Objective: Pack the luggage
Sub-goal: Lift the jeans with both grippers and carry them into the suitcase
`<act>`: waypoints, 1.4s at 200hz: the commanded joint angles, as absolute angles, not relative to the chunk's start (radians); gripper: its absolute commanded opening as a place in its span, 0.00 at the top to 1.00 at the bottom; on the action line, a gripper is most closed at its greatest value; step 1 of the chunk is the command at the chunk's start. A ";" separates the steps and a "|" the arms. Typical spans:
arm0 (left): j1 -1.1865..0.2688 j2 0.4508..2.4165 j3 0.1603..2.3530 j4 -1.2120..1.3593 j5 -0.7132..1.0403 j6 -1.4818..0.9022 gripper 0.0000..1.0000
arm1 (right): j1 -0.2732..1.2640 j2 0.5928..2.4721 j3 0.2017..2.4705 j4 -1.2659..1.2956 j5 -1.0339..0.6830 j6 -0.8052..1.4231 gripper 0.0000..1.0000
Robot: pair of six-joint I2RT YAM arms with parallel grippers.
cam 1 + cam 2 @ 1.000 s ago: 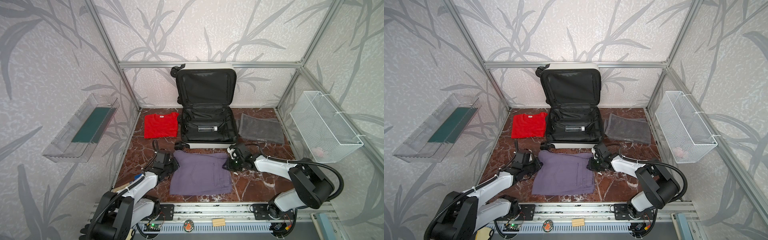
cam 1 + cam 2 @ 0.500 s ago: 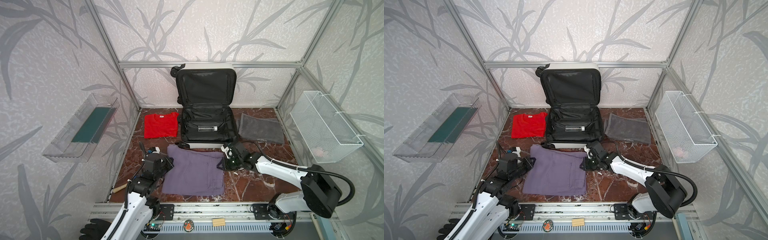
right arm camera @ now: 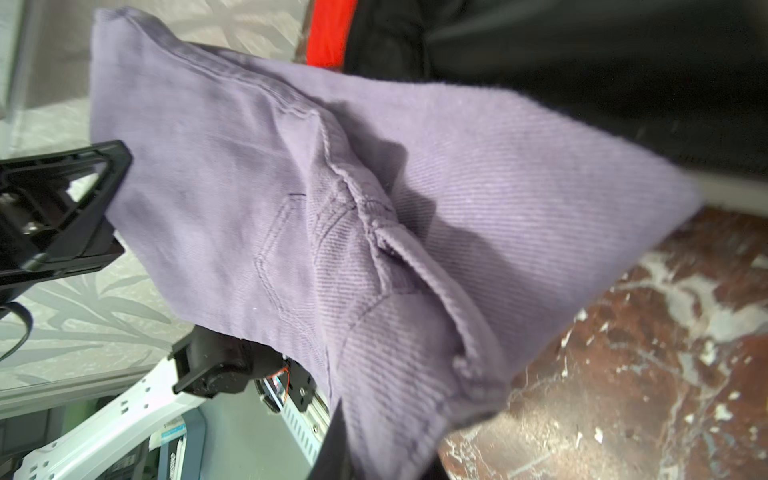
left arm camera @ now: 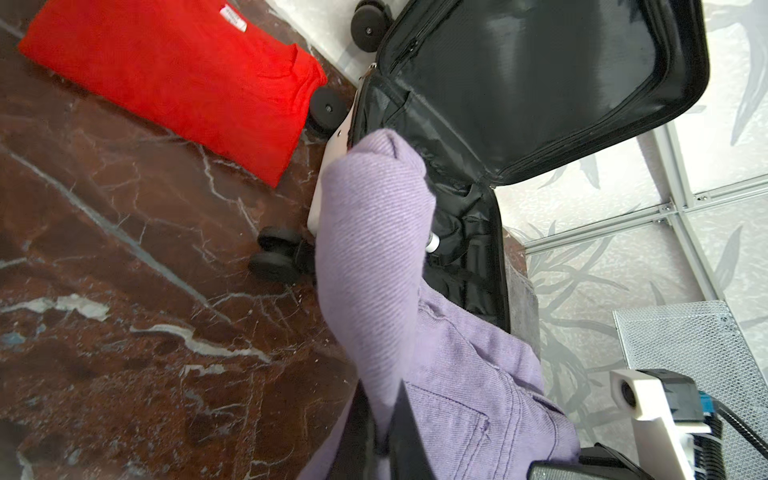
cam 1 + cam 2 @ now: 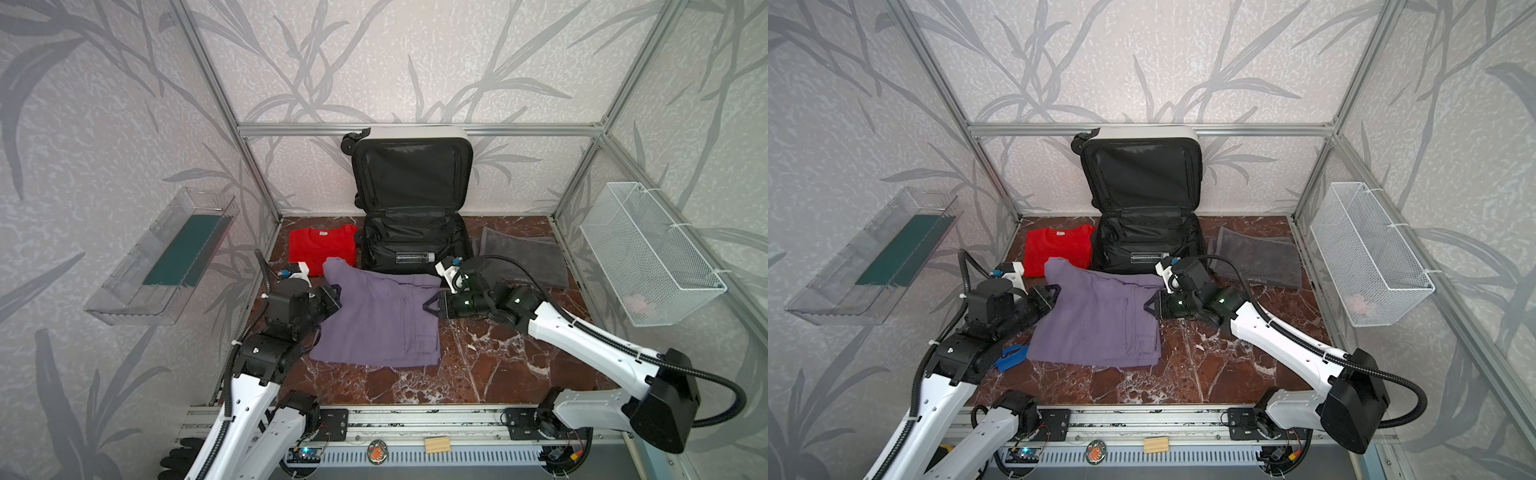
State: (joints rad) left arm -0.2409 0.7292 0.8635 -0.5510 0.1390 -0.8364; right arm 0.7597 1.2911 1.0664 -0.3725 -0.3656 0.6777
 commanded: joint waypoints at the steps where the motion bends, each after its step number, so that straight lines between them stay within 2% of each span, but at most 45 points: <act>1: -0.238 0.805 0.937 -0.476 0.163 -0.801 1.00 | 0.737 1.282 1.176 -0.411 -0.341 0.598 1.00; 90: -0.257 1.321 1.240 -0.240 0.225 -0.733 1.00 | 0.439 1.555 1.489 -0.408 -0.415 0.552 1.00; 169: -0.278 1.769 1.537 -0.194 0.226 -0.662 1.00 | 0.299 1.866 1.718 -0.407 -0.450 0.543 1.00; 232: -0.279 1.949 1.638 -0.182 0.224 -0.645 1.00 | 0.244 2.031 1.794 -0.380 -0.472 0.551 1.00; 280: -0.281 1.984 1.620 -0.194 0.186 -0.624 1.00 | 0.244 2.131 1.860 -0.411 -0.484 0.540 1.00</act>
State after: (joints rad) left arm -0.2760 1.9766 1.6009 -0.2092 0.2096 -0.6514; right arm 0.2485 2.1090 1.8084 -0.4290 -0.4595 0.5514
